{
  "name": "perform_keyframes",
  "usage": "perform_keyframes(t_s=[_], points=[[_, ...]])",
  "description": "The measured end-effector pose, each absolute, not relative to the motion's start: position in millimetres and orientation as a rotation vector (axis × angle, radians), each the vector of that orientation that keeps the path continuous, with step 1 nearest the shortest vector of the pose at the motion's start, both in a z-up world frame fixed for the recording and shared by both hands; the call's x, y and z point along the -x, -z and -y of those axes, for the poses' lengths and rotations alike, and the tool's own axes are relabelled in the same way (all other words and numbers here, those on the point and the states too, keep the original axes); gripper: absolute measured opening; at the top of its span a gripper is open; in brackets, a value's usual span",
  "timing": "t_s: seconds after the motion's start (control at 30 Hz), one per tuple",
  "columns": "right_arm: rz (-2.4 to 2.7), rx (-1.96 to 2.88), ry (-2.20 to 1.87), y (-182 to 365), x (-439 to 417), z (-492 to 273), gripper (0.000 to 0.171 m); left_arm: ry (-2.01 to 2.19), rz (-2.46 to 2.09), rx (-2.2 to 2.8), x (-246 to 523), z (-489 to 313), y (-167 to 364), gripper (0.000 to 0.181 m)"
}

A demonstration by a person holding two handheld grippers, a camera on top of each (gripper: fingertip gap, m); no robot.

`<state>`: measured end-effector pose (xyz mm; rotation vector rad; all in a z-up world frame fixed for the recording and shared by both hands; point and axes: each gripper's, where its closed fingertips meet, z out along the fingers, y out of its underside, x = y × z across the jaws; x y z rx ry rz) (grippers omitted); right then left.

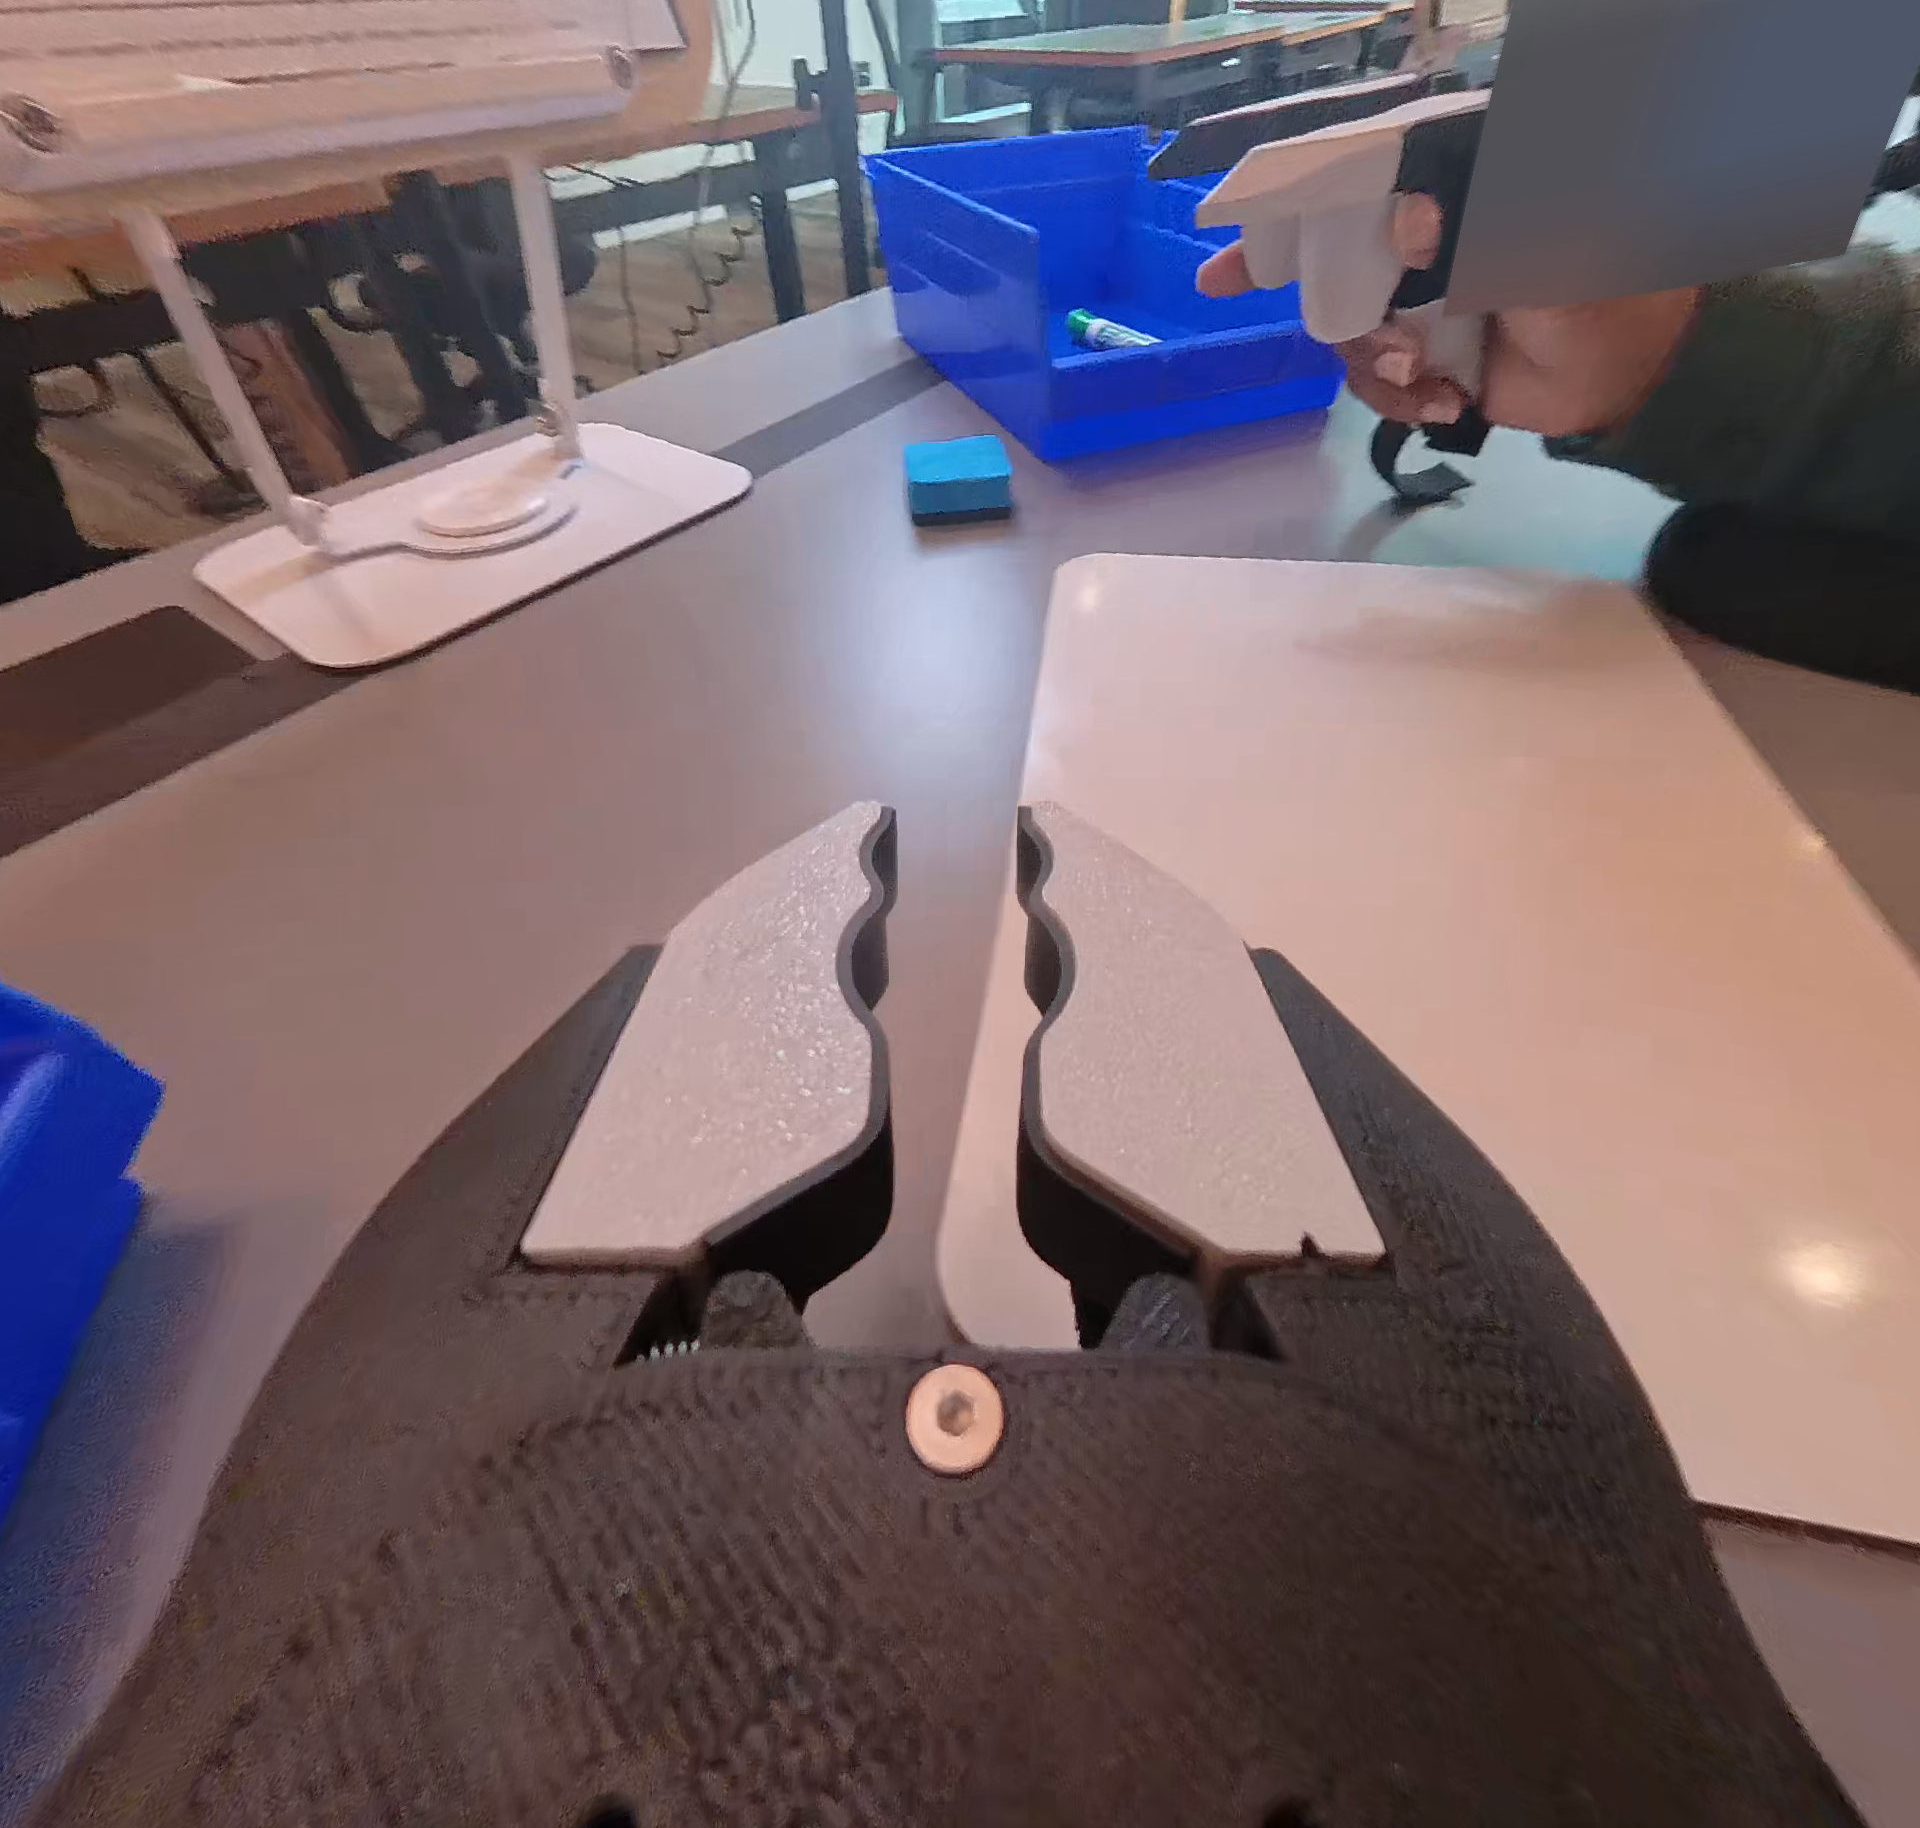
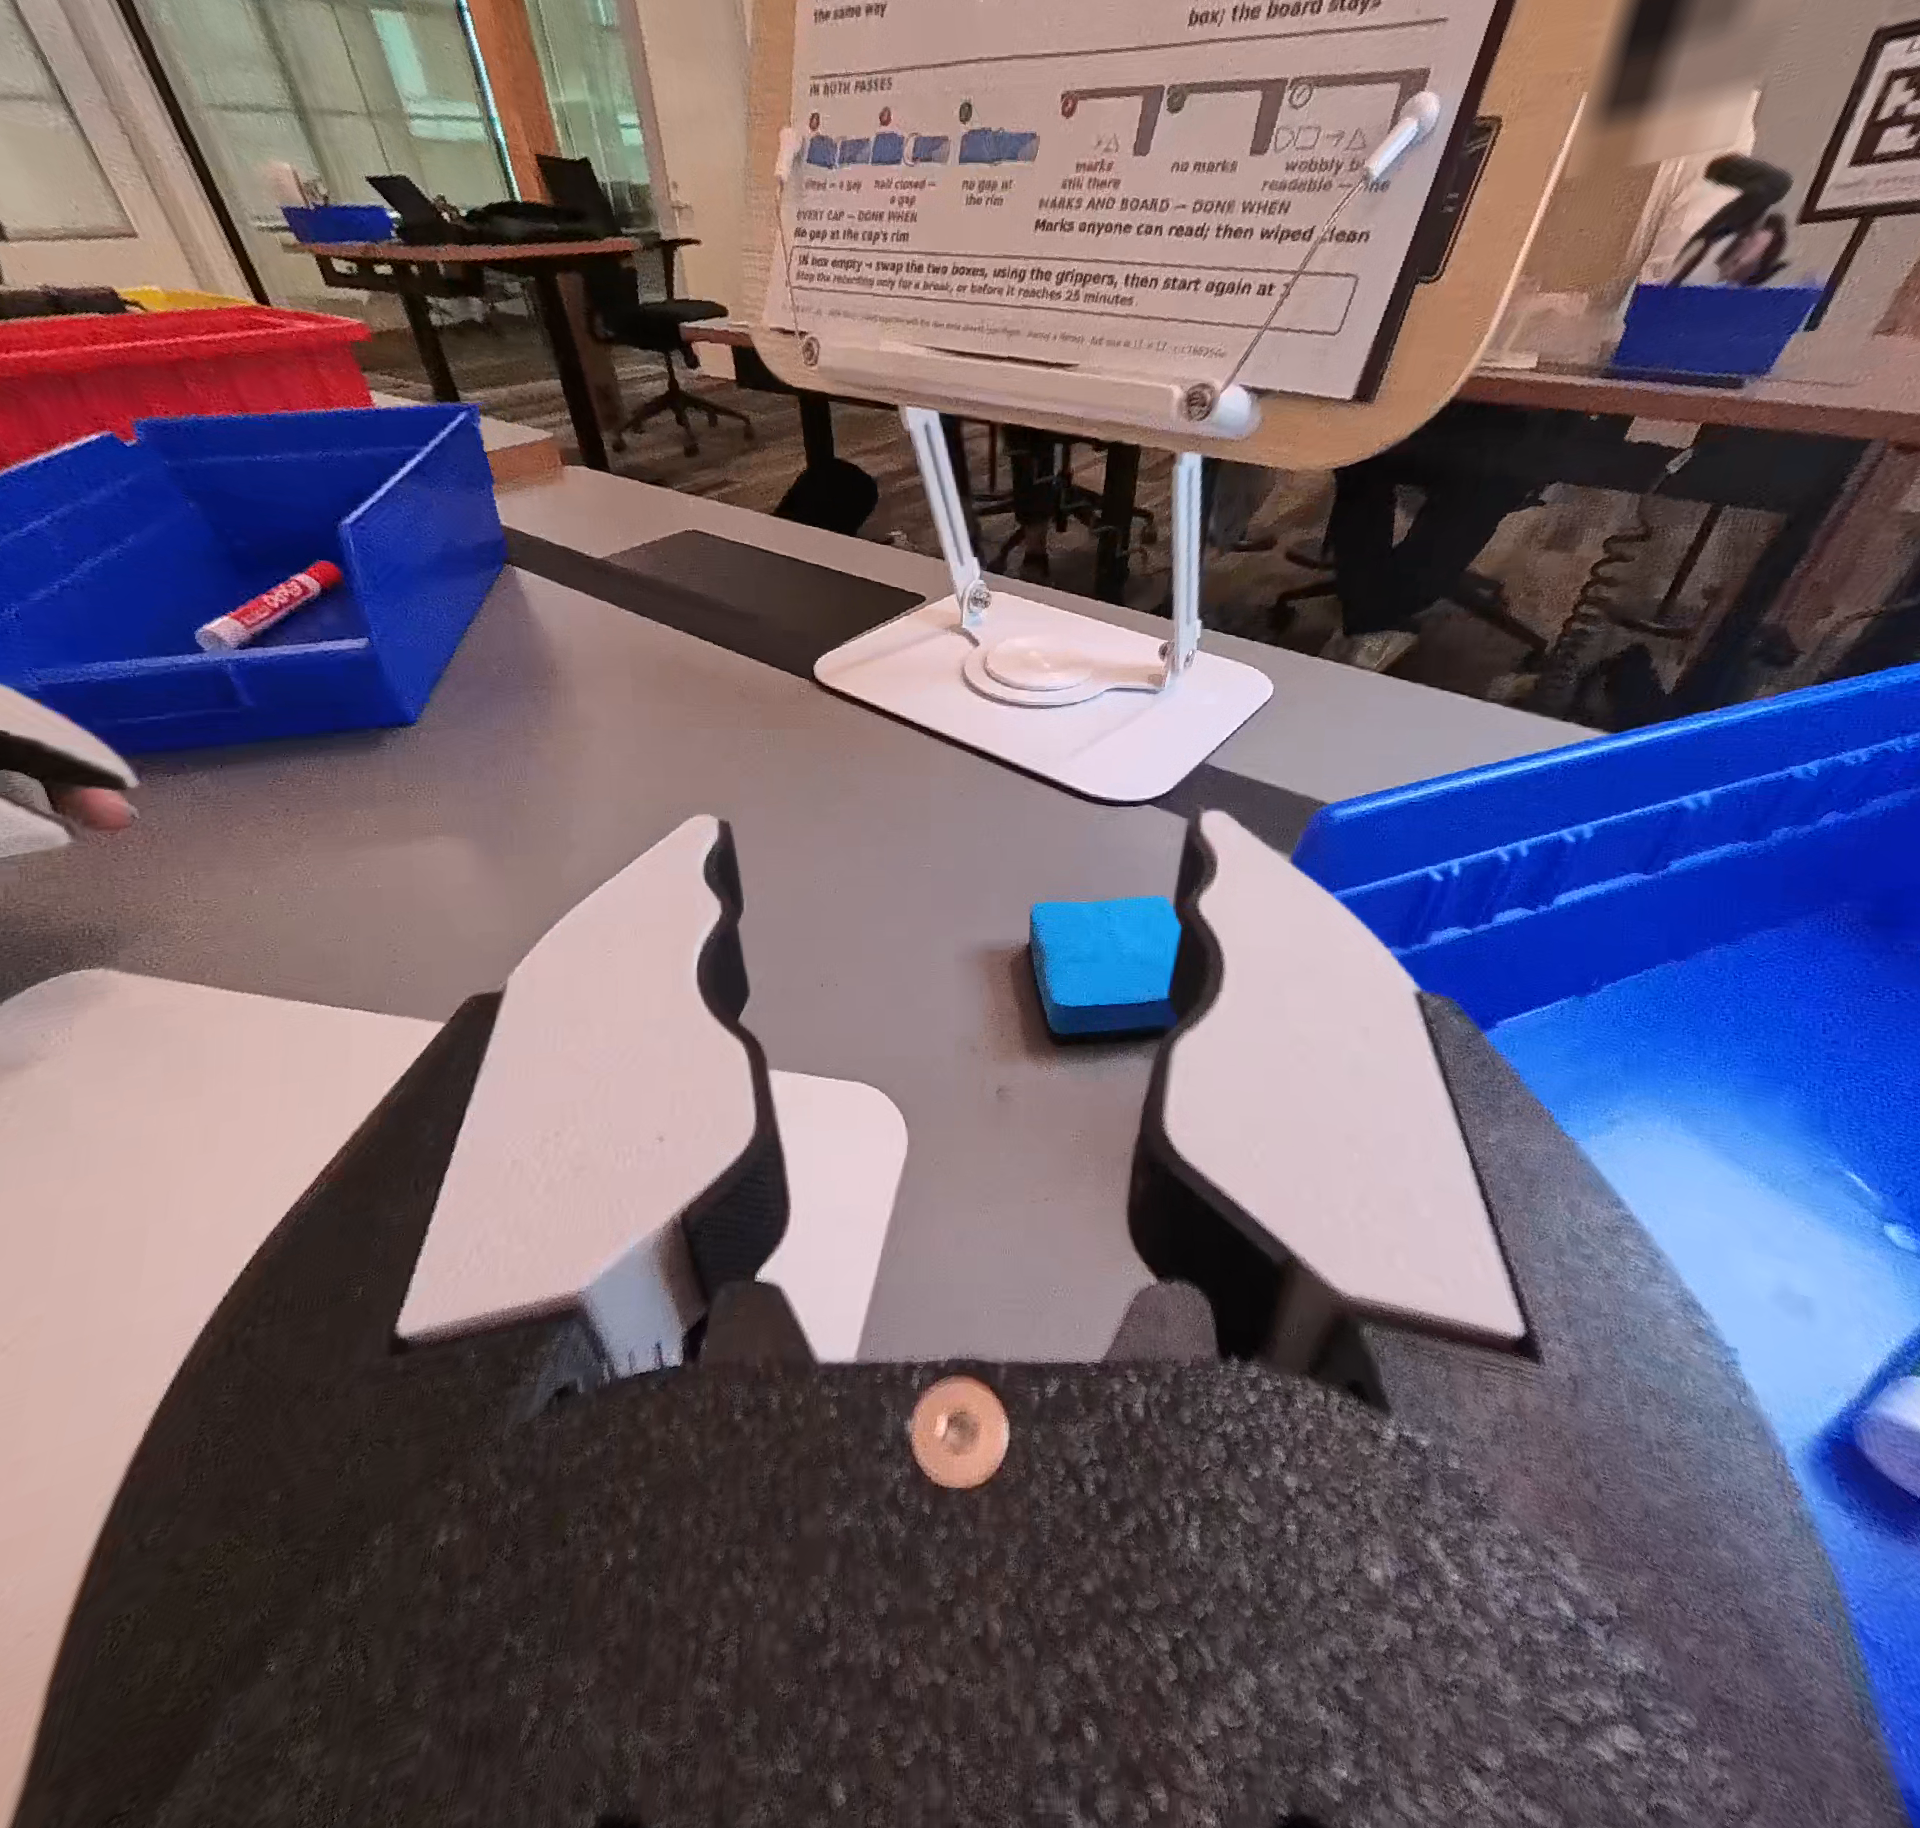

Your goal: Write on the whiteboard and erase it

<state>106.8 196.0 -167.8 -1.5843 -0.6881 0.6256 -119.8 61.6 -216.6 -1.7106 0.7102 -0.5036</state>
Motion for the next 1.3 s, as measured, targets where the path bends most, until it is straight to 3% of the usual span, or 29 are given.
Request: perform_keyframes(t_s=[0.43, 0.8, 0.93, 1.17, 1.2, 1.23, 1.3], points=[[0.755, 1.495, -0.589, 162.1, -100.0, -188.2, 0.067, 0.21, -0.433, 1.67, 197.7, -98.7, 186.0, 0.016], [0.824, 1.51, -0.598, 173.0, -93.3, -171.5, 0.053, -0.06, -0.035, 2.096, 357.3, -150.2, 120.4, 0.026], [0.859, 1.498, -0.58, 173.1, -88.8, -165.5, 0.051, -0.269, 0.079, 2.52, 425.2, -158.5, 172.6, 0.033], [0.885, 1.512, -0.536, 179.0, -92.1, -165.5, 0.047, -0.475, 0.181, 2.998, 472.5, -145.6, 281.7, 0.057], [0.881, 1.517, -0.527, 179.8, -95.1, -166.8, 0.045, -0.591, 0.152, 3.018, 483.4, -142.8, 284.4, 0.042], [0.875, 1.518, -0.525, 179.7, -97.9, -167.9, 0.044, -0.674, 0.139, 2.998, 493.5, -145.1, 282.1, 0.047], [0.858, 1.519, -0.543, 177.8, -101.6, -170.6, 0.042, -0.551, 0.201, 3.04, 491.4, -142.6, 287.8, 0.029]])
